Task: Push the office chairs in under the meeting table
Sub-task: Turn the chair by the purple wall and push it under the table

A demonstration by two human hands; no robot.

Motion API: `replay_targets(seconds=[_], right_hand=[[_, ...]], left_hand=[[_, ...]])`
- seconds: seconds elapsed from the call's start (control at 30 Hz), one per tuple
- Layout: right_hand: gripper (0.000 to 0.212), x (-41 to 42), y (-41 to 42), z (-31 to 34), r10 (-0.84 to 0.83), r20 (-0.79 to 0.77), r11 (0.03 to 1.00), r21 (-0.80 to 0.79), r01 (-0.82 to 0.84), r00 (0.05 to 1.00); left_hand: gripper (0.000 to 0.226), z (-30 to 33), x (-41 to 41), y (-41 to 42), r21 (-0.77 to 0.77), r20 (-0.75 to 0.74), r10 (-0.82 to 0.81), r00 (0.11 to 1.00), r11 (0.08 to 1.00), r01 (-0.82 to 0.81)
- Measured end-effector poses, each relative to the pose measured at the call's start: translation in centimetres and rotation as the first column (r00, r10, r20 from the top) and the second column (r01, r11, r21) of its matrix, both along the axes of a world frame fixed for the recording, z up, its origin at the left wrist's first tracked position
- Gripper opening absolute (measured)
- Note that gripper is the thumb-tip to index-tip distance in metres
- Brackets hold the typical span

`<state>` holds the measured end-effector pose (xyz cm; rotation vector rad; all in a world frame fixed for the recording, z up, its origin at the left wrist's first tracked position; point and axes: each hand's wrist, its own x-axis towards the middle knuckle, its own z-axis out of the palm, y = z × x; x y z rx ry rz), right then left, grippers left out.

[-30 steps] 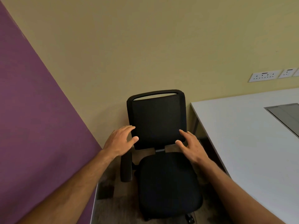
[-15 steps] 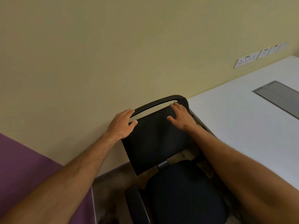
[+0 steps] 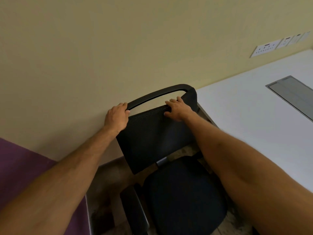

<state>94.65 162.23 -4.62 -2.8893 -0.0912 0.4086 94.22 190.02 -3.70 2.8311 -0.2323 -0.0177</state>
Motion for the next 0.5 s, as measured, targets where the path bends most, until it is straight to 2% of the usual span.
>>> replay_targets(seconds=[0.1, 0.23, 0.37, 0.5], right_hand=[[0.062, -1.6, 0.2, -0.4, 0.006, 0.038, 1.000, 0.001, -0.006, 0.999], [0.060, -4.4, -0.2, -0.4, 0.102, 0.087, 0.995, -0.002, -0.103, 0.991], [0.072, -7.3, -1.8, -0.1, 0.183, 0.040, 0.983, 0.003, -0.183, 0.982], [0.090, -11.6, -4.0, -0.8, 0.264, -0.028, 0.962, 0.079, -0.262, 0.964]], left_hand=[[0.048, -0.4, -2.3, 0.3, -0.031, 0.018, 0.012, 1.000, 0.999, -0.012], [0.050, -0.3, -6.2, 0.2, 0.003, 0.028, 0.094, 0.995, 0.996, -0.094], [0.049, -0.3, -10.6, -1.3, 0.052, 0.018, 0.118, 0.993, 0.992, -0.119], [0.047, 0.0, -15.3, -3.2, 0.158, -0.018, 0.159, 0.987, 0.975, -0.154]])
